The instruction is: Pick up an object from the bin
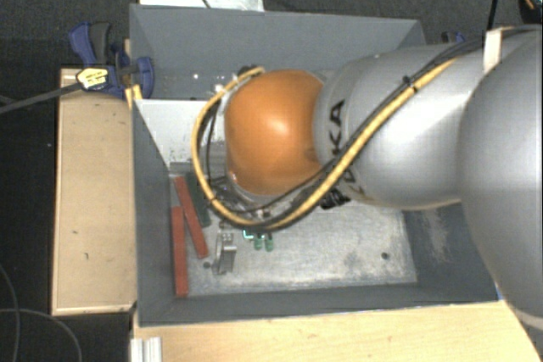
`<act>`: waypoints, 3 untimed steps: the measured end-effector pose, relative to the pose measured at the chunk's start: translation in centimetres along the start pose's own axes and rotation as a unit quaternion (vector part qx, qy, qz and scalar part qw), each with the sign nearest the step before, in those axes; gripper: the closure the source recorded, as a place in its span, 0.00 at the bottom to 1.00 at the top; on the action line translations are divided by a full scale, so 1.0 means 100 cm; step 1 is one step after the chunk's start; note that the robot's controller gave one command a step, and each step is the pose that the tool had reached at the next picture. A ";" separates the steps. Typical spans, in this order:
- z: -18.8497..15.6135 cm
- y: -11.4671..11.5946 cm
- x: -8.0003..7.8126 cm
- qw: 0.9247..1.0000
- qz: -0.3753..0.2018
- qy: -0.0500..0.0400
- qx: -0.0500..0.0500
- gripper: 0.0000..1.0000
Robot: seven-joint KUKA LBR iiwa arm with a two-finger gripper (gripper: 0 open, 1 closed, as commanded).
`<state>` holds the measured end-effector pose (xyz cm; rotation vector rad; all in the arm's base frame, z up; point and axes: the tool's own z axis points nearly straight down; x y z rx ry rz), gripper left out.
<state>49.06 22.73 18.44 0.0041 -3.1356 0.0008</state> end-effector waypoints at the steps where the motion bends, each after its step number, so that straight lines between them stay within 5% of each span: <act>1: 0.105 -0.009 -0.035 0.990 -0.142 -0.001 0.001 0.00; 2: 0.113 -0.020 -0.088 0.976 -0.220 -0.006 0.000 0.00; 3: 0.113 -0.060 -0.098 0.972 -0.235 -0.004 0.001 0.00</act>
Offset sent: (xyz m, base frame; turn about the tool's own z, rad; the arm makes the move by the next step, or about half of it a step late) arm 0.0346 -0.0084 -0.1025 -0.2846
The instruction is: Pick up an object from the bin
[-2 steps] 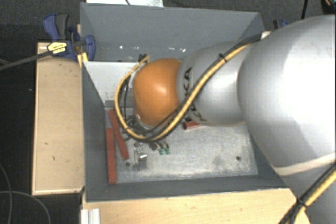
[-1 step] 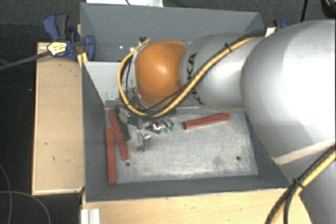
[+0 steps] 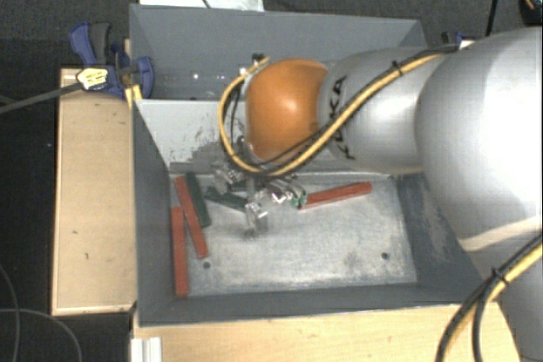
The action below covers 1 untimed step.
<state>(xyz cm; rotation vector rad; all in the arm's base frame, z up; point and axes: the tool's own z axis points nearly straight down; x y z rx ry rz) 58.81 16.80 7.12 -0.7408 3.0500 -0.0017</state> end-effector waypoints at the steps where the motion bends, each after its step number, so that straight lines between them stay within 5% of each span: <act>1: -0.001 0.003 -0.001 1.000 0.001 0.000 -0.001 1.00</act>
Offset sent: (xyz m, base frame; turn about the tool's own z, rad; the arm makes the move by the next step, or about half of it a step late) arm 0.0000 0.0000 0.0000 0.0000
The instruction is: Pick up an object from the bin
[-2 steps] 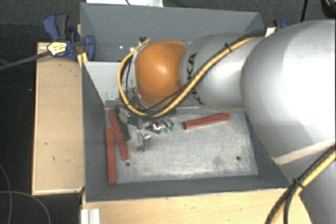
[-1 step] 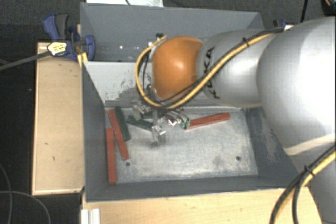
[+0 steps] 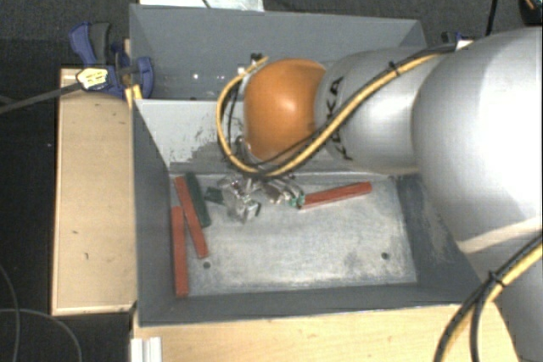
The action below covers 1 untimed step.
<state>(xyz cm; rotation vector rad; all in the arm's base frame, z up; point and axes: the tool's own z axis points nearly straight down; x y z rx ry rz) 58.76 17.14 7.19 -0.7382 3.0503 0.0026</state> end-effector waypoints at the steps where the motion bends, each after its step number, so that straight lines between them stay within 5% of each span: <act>1: -0.062 -0.010 0.022 0.996 0.088 -0.003 0.001 1.00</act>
Offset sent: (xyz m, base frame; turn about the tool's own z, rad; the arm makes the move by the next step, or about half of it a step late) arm -0.0178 -0.0191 0.0588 0.1757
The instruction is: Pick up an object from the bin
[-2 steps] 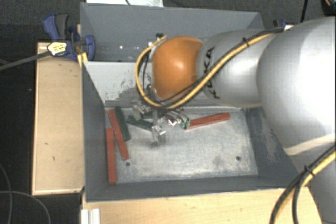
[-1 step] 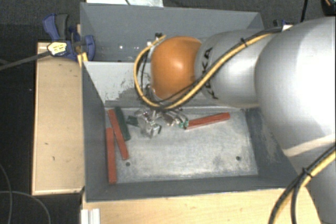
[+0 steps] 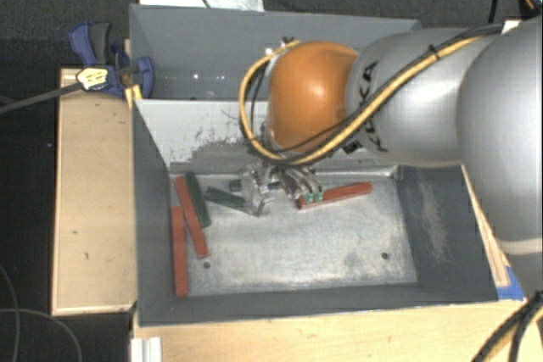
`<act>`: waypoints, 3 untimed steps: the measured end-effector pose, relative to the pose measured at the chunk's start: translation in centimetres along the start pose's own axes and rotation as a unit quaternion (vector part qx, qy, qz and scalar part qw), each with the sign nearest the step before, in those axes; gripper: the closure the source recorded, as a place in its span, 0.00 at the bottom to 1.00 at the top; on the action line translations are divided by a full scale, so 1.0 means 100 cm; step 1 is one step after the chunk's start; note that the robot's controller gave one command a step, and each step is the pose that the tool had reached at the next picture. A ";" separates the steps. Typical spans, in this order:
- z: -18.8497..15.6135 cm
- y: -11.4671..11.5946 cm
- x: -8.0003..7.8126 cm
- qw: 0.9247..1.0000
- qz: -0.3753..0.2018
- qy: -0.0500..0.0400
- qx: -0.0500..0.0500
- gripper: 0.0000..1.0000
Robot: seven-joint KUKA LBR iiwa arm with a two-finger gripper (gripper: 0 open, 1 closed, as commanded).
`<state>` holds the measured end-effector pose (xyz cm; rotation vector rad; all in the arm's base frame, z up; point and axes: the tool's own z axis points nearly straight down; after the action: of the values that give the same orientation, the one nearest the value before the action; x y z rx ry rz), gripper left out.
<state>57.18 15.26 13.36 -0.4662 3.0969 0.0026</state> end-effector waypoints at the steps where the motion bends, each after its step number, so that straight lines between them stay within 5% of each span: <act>1: 0.002 0.000 0.001 1.000 0.001 0.002 0.000 0.00; 2: 0.066 -0.010 -0.014 1.000 -0.013 0.006 0.000 0.00; 3: 0.063 -0.010 -0.015 1.000 -0.011 0.004 0.000 1.00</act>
Offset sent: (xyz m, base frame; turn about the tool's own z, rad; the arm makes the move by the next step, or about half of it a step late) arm 0.0000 0.0000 0.0000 0.0000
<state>59.00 14.77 7.07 -0.5006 3.0992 0.0017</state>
